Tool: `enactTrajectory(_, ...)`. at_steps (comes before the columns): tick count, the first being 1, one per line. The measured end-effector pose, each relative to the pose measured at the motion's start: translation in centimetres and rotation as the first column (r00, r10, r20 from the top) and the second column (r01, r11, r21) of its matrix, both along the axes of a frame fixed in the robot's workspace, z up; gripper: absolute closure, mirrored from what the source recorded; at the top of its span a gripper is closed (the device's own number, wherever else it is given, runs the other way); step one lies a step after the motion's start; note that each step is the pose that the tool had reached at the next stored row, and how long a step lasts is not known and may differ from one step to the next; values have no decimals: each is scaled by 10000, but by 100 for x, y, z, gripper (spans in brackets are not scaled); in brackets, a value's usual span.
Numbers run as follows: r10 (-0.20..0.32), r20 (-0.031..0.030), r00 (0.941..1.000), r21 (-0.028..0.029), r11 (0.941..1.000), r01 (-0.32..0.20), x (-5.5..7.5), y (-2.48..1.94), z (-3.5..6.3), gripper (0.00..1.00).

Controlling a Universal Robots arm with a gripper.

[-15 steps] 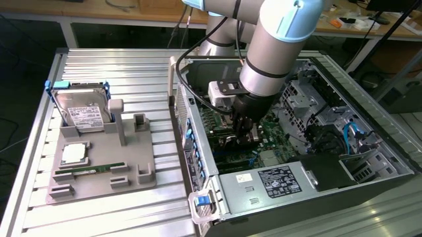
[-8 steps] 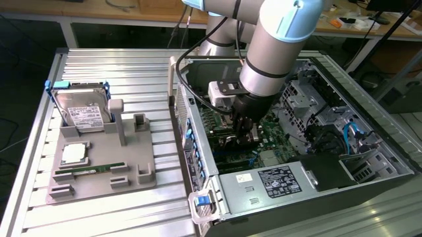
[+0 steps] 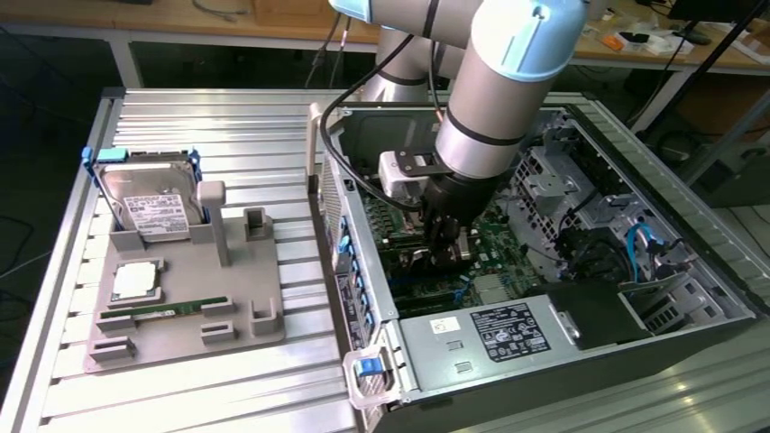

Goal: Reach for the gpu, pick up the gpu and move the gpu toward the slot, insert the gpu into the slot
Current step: 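Insert the gpu into the slot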

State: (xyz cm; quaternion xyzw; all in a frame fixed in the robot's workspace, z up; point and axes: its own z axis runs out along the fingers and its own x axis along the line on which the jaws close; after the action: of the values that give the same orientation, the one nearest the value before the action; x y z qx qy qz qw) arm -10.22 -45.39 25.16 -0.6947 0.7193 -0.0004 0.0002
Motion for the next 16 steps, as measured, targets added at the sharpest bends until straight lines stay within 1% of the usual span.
enactTrajectory(5, 0, 2, 10000, 3, 10000, 0, -1, 0, 4, 73)
enactTrajectory(6, -1, 6, 10000, 17, 10000, 1, -2, 1, 22, 73)
enactTrajectory(7, -4, 4, 10000, 19, 10000, 4, -3, 2, 39, 73)
enactTrajectory(9, -3, 1, 10000, 3, 10000, 3, -3, 0, 55, 73)
enactTrajectory(16, -1, 2, 10000, 3, 10000, 1, -2, 0, 80, 73)
